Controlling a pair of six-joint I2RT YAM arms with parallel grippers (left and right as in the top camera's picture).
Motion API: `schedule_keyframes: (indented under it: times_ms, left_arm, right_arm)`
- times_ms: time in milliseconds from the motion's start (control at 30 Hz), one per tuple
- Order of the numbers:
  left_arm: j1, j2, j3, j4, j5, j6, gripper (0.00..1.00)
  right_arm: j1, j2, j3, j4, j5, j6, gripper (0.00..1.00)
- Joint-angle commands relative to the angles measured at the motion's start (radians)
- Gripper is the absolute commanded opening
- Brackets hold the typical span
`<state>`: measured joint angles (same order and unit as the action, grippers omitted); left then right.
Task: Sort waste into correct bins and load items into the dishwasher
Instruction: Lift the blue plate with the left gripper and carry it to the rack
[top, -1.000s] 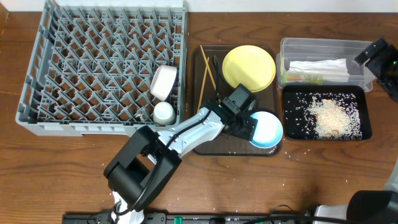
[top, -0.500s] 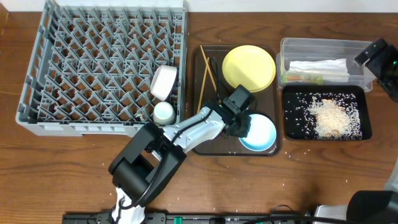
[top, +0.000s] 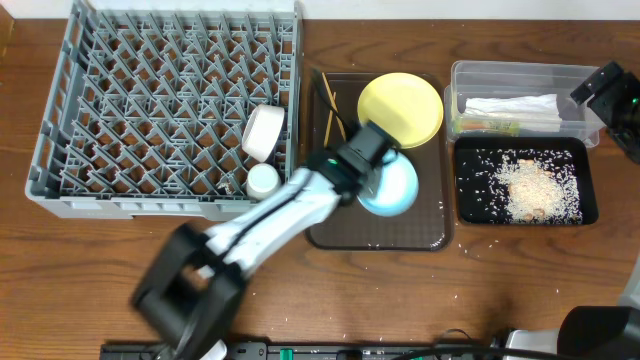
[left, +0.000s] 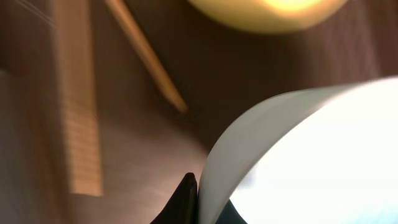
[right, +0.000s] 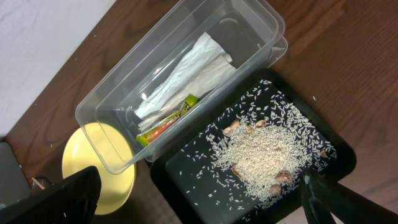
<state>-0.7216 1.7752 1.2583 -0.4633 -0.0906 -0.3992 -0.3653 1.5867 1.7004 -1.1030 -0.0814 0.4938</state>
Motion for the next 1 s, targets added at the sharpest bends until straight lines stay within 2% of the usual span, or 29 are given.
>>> schedule_keyframes:
  times_ms: [0, 100, 333, 500, 600, 767, 967]
  left_arm:
    - [0.082, -0.126, 0.044, 0.028, -0.273, 0.126, 0.07]
    - [0.174, -0.167, 0.097, 0.037, -0.315, 0.238, 0.07]
    - [0.31, -0.1, 0.437, -0.116, -0.344, 0.372, 0.07]
    - [0.354, 0.031, 0.647, -0.172, -0.587, 0.494, 0.07]
    - [0.362, 0.103, 0.67, -0.116, -0.745, 0.563, 0.07]
    - [0.363, 0.262, 0.67, 0.084, -1.009, 0.675, 0.08]
    - [0.365, 0.419, 0.67, 0.315, -1.154, 0.782, 0.08]
  right_arm:
    - [-0.001, 0.003, 0.001, -0.001, 0.0, 0.014, 0.99]
    - [-0.001, 0.003, 0.001, -0.001, 0.0, 0.014, 0.99]
    - [-0.001, 0.003, 0.001, -0.001, 0.0, 0.014, 0.99]
    - [-0.001, 0.003, 0.001, -0.001, 0.0, 0.014, 0.99]
    - [-0.001, 0.003, 0.001, -0.001, 0.0, 0.014, 0.99]
    - [-0.001, 0.003, 0.001, -0.001, 0.0, 0.014, 0.99]
    - [-0.001, 0.003, 0.001, -0.001, 0.0, 0.014, 0.99]
